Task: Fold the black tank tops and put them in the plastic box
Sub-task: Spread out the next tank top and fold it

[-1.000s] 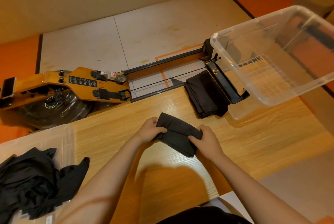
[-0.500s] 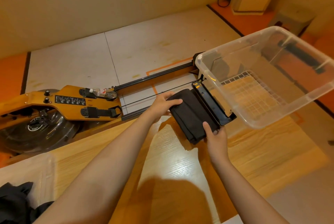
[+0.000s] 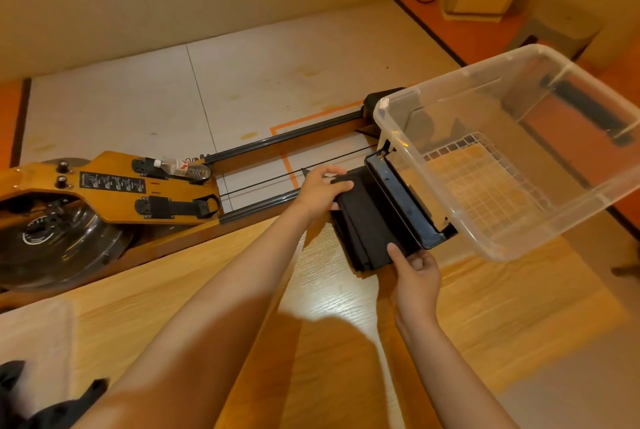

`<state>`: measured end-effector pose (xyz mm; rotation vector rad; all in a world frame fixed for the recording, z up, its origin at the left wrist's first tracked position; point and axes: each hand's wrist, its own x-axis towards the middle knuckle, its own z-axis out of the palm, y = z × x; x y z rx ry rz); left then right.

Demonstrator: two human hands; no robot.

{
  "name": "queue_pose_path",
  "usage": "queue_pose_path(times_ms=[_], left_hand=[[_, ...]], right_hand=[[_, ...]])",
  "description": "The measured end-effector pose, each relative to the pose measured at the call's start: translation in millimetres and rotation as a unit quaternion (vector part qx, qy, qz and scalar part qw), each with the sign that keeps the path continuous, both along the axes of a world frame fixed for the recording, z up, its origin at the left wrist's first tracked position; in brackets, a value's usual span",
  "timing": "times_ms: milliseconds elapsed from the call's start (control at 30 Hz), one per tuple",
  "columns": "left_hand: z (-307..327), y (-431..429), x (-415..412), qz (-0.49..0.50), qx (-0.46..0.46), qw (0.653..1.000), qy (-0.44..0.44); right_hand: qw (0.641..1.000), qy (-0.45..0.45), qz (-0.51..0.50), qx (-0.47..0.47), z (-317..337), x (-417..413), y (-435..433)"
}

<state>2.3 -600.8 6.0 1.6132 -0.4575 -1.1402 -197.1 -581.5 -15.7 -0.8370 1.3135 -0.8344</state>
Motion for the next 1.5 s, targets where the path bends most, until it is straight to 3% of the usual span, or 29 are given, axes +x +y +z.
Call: queue_pose_path(times_ms=[200, 333, 533, 700, 767, 800, 933, 1000, 1067, 1233, 1300, 1433, 1500], left_hand=[[2, -12, 2, 0.015, -0.027, 1.0, 0.001], [-17, -16, 0, -0.002, 0.044, 0.997, -0.06], [-18, -21, 2, -0.037, 0.041, 0.984, -0.168], [-20, -16, 3, -0.031, 0.003, 0.958, -0.284], [-20, -9, 1, 0.0, -0.009, 0.95, -0.312], [-21, -4, -1, 0.021, -0.015, 0.951, -0.31], [-32, 27, -32, 0.105, -0.003, 0.971, -0.214], [-42, 42, -54, 0.134, 0.029, 0.985, -0.106], [-51, 55, -73, 0.114, 0.05, 0.991, -0.048], [-55, 63, -89, 0.091, 0.006, 0.995, -0.031], [-55, 60, -86, 0.106, 0.022, 0.991, -0.083], [-56, 58, -81, 0.101, 0.024, 0.978, -0.183], [-56, 55, -82, 0.082, 0.036, 0.981, -0.17]], right_hand=[[0.999, -0.015, -0.033, -0.016, 5, 9, -12], [0.999, 0.029, -0.042, 0.0, 0, 11, -11], [0.997, 0.015, -0.073, 0.026, -4, 13, -9], [0.993, 0.096, -0.004, -0.061, 2, 7, -1], [0.972, 0.171, 0.057, -0.149, 1, -1, 8], [0.945, 0.224, 0.097, -0.216, -2, -6, 13], [0.8, 0.341, 0.258, -0.42, -17, -17, 22], [0.756, 0.364, 0.31, -0.447, -17, -12, 19], [0.734, 0.385, 0.333, -0.451, -16, -4, 13], [0.671, 0.456, 0.396, -0.43, -19, 13, -2], [0.662, 0.467, 0.403, -0.425, -21, 13, -4], [0.696, 0.454, 0.374, -0.411, -20, 11, 0], [0.708, 0.457, 0.354, -0.407, -19, 13, -1]])
